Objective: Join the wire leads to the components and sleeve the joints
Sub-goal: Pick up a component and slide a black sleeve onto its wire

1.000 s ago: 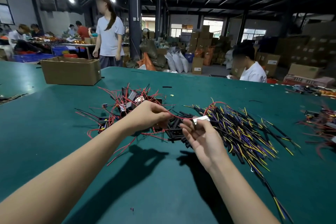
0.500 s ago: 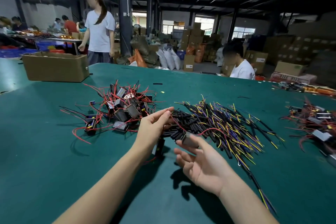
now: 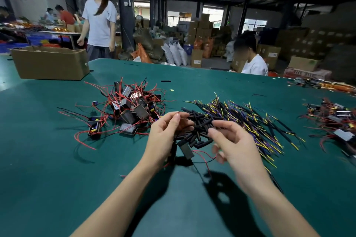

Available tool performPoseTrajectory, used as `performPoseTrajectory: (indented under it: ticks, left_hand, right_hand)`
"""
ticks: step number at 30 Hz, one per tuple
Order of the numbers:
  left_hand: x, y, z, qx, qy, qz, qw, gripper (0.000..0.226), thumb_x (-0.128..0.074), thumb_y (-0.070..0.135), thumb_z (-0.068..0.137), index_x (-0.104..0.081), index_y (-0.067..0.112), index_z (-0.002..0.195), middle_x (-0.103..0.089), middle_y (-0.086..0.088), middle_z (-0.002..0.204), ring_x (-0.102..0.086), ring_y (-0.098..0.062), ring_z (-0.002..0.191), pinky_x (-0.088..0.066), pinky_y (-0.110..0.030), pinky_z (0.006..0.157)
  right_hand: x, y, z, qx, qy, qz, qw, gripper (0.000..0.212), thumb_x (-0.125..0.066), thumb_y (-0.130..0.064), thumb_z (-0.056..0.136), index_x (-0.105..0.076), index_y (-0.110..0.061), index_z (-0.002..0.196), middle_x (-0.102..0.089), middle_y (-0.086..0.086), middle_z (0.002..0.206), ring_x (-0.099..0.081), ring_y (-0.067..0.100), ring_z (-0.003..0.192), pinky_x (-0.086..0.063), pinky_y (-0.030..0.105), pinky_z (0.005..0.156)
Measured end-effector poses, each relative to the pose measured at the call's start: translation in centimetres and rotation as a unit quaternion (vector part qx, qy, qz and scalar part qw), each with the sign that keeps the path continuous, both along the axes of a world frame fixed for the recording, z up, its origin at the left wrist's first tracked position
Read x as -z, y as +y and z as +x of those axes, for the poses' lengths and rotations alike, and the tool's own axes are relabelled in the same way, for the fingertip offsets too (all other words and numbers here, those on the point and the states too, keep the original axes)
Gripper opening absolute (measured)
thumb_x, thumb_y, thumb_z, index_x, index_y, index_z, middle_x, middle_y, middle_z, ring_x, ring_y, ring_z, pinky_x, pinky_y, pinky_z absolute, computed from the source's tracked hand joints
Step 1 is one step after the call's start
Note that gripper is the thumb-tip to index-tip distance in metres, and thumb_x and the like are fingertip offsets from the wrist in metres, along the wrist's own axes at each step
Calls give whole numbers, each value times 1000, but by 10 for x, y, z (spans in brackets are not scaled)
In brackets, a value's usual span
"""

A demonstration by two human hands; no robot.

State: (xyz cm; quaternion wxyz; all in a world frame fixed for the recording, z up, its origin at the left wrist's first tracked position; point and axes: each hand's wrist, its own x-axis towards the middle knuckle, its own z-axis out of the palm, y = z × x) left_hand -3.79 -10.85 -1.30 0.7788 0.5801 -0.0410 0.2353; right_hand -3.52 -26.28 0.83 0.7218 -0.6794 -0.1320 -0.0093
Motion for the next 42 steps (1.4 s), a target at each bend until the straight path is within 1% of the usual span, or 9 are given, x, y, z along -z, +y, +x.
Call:
performPoseTrajectory:
  ticks: [5,10,17,21,26,32,36,39,42]
  left_hand:
    - [0,-1,-3,12,0,40,999,23,-43,9,99,-66,6,96,-71,-13,86,-68,-17,82,-55,-24,80]
    - [-9,15,-4,-37,2,61,997,24,-43,9,99,-67,8,97,-73,-5,86,-68,-8,80,-51,-16,73]
    - [-29,42,-7,-34,1,-112,993,25,-38,11,101,-63,10,98,-57,6,58,-62,-9,57,-55,-24,66]
    - [-31,48,-12,-83,-26,97,992,24,-43,9,100,-66,9,97,-43,8,54,-37,-5,44,-34,-15,46]
    - [-25,47,-12,-106,-21,409,906,20,-53,8,96,-69,13,86,-44,9,51,-33,-5,48,-27,-20,48]
    - [-1,33,-4,-38,46,435,899,19,-53,8,95,-71,10,88,-47,6,52,-37,-4,48,-29,-16,50]
    - [12,19,6,-29,66,431,899,16,-53,8,95,-68,11,100,-59,3,61,-51,-3,55,-39,-12,58]
    - [20,15,10,-29,62,424,903,8,-53,6,95,-58,12,98,-62,3,66,-59,-9,60,-46,-19,65]
    - [24,16,11,-35,50,426,903,8,-56,5,93,-55,13,90,-65,5,66,-60,-3,61,-45,-16,64]
  right_hand:
    - [13,11,8,27,-106,-91,990,13,-71,-9,83,-73,-21,89,-70,-3,71,-56,3,53,-40,12,46]
    - [4,15,21,61,-152,-133,977,13,-69,-12,85,-70,-20,75,-69,-3,66,-56,7,55,-40,20,51]
    - [-18,9,30,48,-202,-302,930,12,-66,-16,87,-68,-19,76,-62,-10,60,-54,4,57,-42,18,60]
    - [-17,20,28,-8,-173,-345,922,17,-67,-18,86,-66,-19,69,-63,-5,58,-57,9,55,-41,19,54]
    - [12,37,28,-78,-62,-304,947,28,-65,-14,86,-62,-19,59,-61,-7,53,-56,6,45,-34,11,37]
    - [46,34,36,-12,-36,-305,952,28,-69,-17,85,-61,-22,59,-64,-6,59,-54,5,50,-42,19,53]
    - [51,23,43,16,-85,-324,942,19,-71,-19,83,-65,-23,65,-61,-12,58,-52,-5,53,-37,8,54]
    - [50,20,44,6,-116,-309,944,2,-73,-21,81,-71,-21,81,-65,-14,67,-54,-13,59,-38,4,61]
    - [54,21,44,30,-126,-244,961,13,-73,-17,82,-69,-19,95,-68,-12,77,-57,-10,67,-41,6,67]
